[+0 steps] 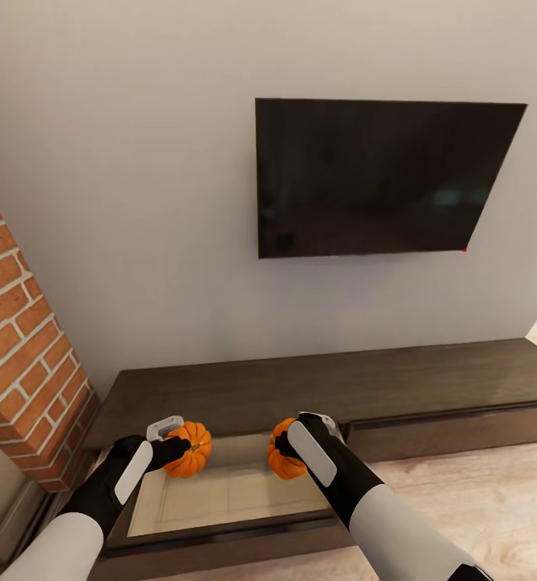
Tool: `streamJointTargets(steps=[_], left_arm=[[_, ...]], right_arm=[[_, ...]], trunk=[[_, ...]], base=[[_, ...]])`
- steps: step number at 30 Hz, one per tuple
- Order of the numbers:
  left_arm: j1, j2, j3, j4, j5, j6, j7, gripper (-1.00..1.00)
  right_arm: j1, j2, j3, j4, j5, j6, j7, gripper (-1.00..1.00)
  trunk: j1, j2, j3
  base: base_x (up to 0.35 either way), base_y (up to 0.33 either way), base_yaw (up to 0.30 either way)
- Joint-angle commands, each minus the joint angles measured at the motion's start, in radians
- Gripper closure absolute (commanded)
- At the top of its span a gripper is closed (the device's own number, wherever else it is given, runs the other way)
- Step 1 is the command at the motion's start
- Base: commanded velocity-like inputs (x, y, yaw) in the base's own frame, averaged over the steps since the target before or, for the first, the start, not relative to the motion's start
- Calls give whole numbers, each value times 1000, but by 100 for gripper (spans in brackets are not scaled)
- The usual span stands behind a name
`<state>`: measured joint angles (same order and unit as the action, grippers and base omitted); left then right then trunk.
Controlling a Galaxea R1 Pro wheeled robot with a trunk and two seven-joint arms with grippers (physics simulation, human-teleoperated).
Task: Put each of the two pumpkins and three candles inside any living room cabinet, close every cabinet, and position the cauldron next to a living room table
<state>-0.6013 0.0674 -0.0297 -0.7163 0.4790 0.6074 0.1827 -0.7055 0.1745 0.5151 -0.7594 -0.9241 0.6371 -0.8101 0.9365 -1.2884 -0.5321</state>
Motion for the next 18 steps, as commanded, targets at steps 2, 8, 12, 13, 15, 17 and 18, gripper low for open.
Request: streamJointTargets(steps=[2,8,12,13,15,17,18], left_arm=[[0,0,0,0,1,0,-1,100],[0,0,1,0,0,0,-2,100],[0,0,1,0,0,0,-2,100],[0,0,1,0,0,0,-2,100],[0,0,0,0,0,0,-1,100],[0,-1,-1,0,0,0,-1,100],[0,-1,-1,0,0,0,0,100]], right_arm=[[0,0,0,0,-1,-1,0,100],[0,0,0,-1,-1,-1,0,100],[0,0,0,-1,0,-2,0,100],[0,0,0,-1,0,-2,0,100],[0,0,0,-1,1,-2,0,100],[0,0,0,-1,0,-2,0,100],[0,0,0,-1,0,-3,0,100]], trunk=[[0,0,0],[0,0,0],[12,-21,-9],[15,-28,-12],[23,-42,-17],[31,-56,-23],[35,-63,-26]], base=[[155,0,0],[33,0,0],[3,0,75],[1,0,206],[0,0,242],[0,0,203],[0,0,85]])
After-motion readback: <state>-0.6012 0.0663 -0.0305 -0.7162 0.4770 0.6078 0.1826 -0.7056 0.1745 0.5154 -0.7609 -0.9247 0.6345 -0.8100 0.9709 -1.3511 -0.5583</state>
